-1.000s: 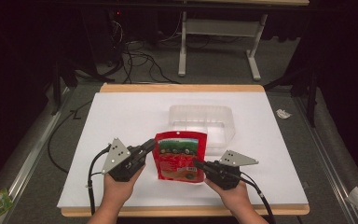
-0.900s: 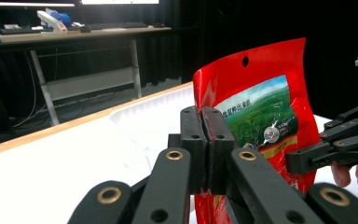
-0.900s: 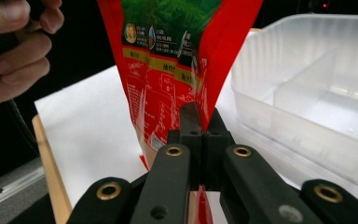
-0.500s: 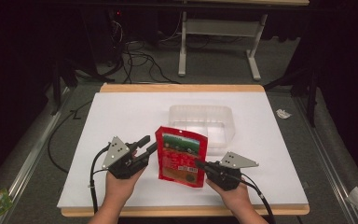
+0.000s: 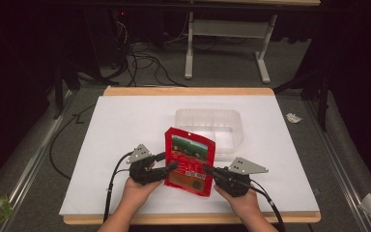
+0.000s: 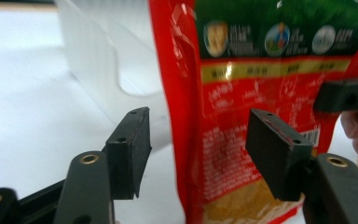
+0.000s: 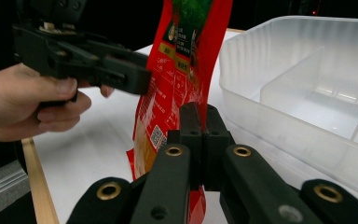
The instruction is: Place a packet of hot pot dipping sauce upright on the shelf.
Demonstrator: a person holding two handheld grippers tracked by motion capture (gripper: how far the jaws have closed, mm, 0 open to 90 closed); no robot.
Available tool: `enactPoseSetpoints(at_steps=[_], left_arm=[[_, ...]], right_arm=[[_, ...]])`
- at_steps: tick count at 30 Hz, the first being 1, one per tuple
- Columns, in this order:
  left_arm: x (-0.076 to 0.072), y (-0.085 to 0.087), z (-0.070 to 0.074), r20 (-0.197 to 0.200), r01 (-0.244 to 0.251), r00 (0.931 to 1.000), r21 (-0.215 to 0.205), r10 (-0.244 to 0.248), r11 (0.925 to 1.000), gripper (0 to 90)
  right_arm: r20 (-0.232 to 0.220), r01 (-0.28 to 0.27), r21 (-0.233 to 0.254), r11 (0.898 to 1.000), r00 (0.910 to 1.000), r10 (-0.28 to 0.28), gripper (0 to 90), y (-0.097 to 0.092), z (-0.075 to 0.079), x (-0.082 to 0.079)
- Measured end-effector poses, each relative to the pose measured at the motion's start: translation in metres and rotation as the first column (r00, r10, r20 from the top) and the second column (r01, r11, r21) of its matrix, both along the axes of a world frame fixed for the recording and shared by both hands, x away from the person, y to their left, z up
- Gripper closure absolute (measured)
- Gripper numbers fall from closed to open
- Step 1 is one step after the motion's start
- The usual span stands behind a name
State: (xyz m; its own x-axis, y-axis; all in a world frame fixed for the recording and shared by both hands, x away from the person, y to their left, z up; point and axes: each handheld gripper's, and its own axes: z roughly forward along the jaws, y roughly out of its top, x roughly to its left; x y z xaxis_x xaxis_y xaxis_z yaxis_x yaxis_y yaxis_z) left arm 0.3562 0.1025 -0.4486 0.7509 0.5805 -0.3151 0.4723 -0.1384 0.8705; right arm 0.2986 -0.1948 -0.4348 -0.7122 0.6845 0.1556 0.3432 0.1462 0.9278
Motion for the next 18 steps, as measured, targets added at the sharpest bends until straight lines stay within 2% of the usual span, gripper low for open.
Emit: enactPoseSetpoints(at_steps=[1,3,4,6,7,11,12,14,16,17,18], left_arm=[[0.000,0.000,0.000,0.000,0.000,1.0000,0.000,0.000,1.0000,43.7],[0.000,-0.002,-0.003,-0.026,0.028,0.9993,-0.016,-0.029,0.9995,48.7],[0.000,-0.002,-0.003,-0.026,0.028,0.9993,-0.016,-0.029,0.9995,52.4],[-0.001,-0.001,-0.003,-0.032,0.030,0.9990,-0.023,-0.031,0.9993,54.3],[-0.003,0.001,-0.002,-0.022,0.019,0.9996,-0.020,-0.020,0.9996,63.5],[-0.006,0.004,-0.001,0.002,0.025,0.9997,-0.015,-0.025,0.9996,77.4],[-0.010,0.005,0.000,0.024,0.029,0.9993,0.004,-0.029,0.9996,79.7],[-0.012,0.004,0.000,0.040,0.027,0.9988,0.018,-0.027,0.9995,81.1],[-0.015,0.003,0.001,0.069,0.027,0.9972,0.043,-0.030,0.9987,82.4],[-0.017,0.003,0.002,0.076,0.029,0.9966,0.046,-0.033,0.9985,82.4],[-0.019,0.002,0.003,0.093,0.028,0.9951,0.056,-0.033,0.9980,82.4]], right_arm=[[0.000,0.000,0.000,1.000,1.0000,0.000,90.0,0.000,0.000,0.000],[-0.003,0.002,0.000,1.000,1.0000,-0.002,90.0,-0.001,-0.001,0.000],[-0.002,0.002,0.000,1.000,1.0000,-0.002,90.0,-0.001,-0.001,0.000],[-0.003,0.003,0.001,1.000,1.0000,-0.003,90.0,-0.001,-0.002,0.000],[-0.007,0.006,0.004,1.000,1.0000,-0.006,90.0,-0.002,-0.002,0.001],[-0.009,0.006,0.008,1.000,0.9999,-0.006,90.0,-0.002,-0.003,0.001],[-0.011,0.006,0.010,1.000,0.9999,-0.006,90.0,-0.002,-0.003,0.001],[-0.013,0.007,0.013,1.000,0.9999,-0.007,89.4,-0.001,-0.003,0.001],[-0.029,0.000,0.010,1.000,0.9996,0.001,80.5,-0.001,-0.003,0.002],[-0.029,0.000,0.010,1.000,0.9996,0.001,80.5,-0.001,-0.003,0.002],[-0.064,-0.027,0.006,1.000,0.9976,0.028,74.4,-0.001,-0.005,0.005]])
